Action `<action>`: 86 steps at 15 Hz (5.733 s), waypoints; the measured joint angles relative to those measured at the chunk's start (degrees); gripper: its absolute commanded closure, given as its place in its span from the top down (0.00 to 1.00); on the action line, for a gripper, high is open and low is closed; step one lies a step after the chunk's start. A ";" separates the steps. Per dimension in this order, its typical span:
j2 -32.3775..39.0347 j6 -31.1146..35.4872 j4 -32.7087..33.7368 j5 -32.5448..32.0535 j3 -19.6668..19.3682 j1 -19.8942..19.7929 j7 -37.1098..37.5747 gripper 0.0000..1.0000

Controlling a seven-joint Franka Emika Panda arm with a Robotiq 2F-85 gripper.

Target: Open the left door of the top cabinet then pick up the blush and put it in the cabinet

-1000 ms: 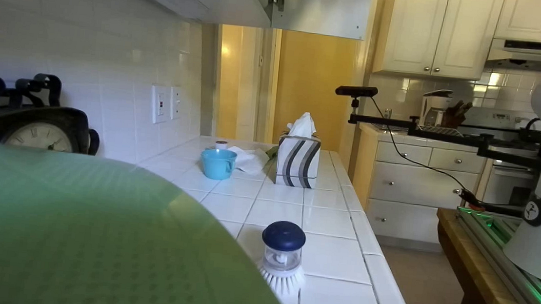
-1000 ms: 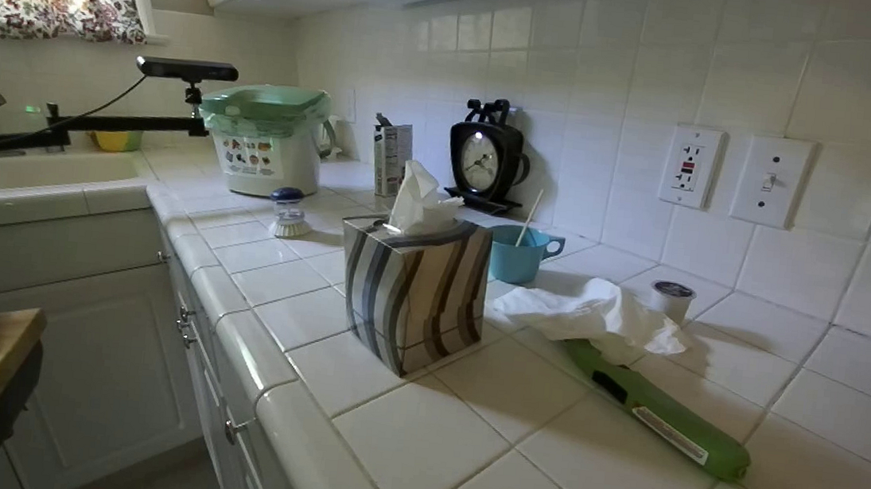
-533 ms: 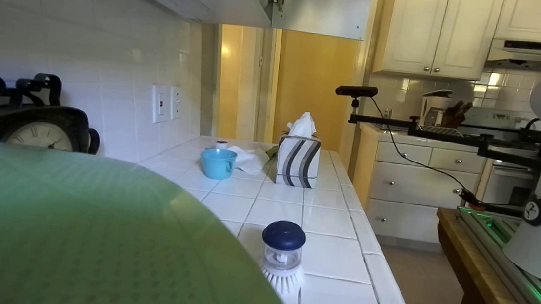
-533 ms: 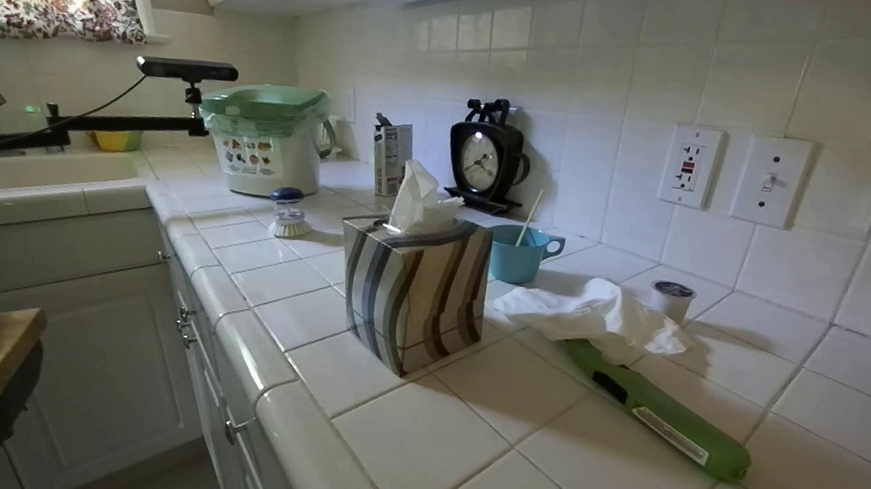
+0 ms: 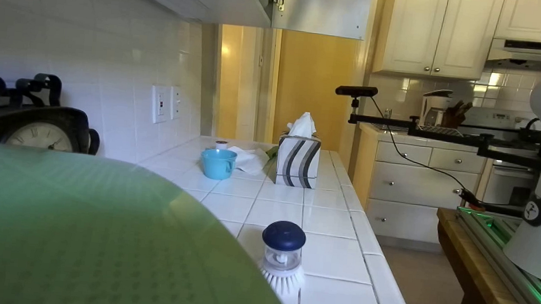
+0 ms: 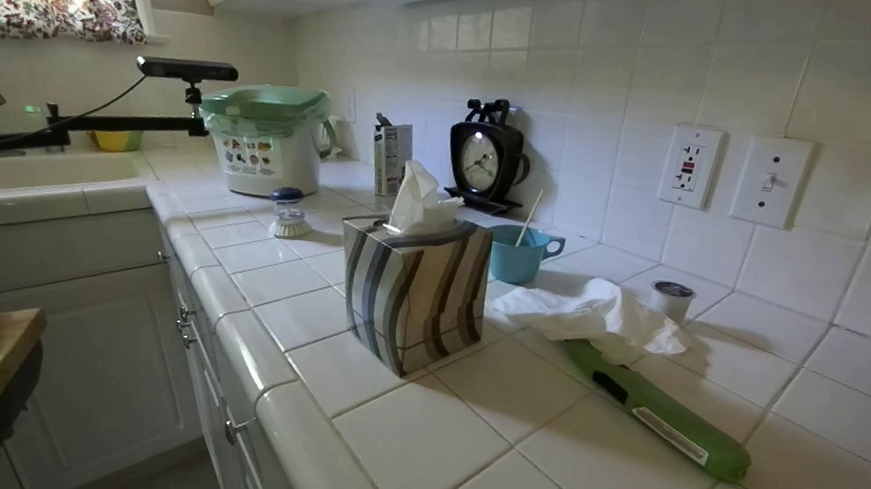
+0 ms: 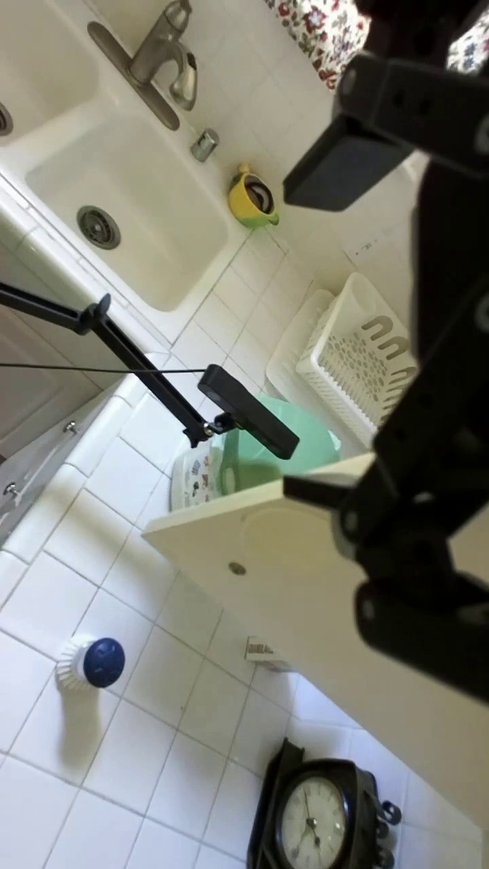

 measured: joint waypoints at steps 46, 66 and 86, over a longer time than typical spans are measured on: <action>26.58 30.28 -18.43 -20.86 -7.29 -8.91 -15.88 1.00; 25.33 40.23 -24.93 -12.46 -6.30 -6.57 -23.73 1.00; 44.89 44.85 -19.37 -1.21 4.30 -3.91 -26.43 1.00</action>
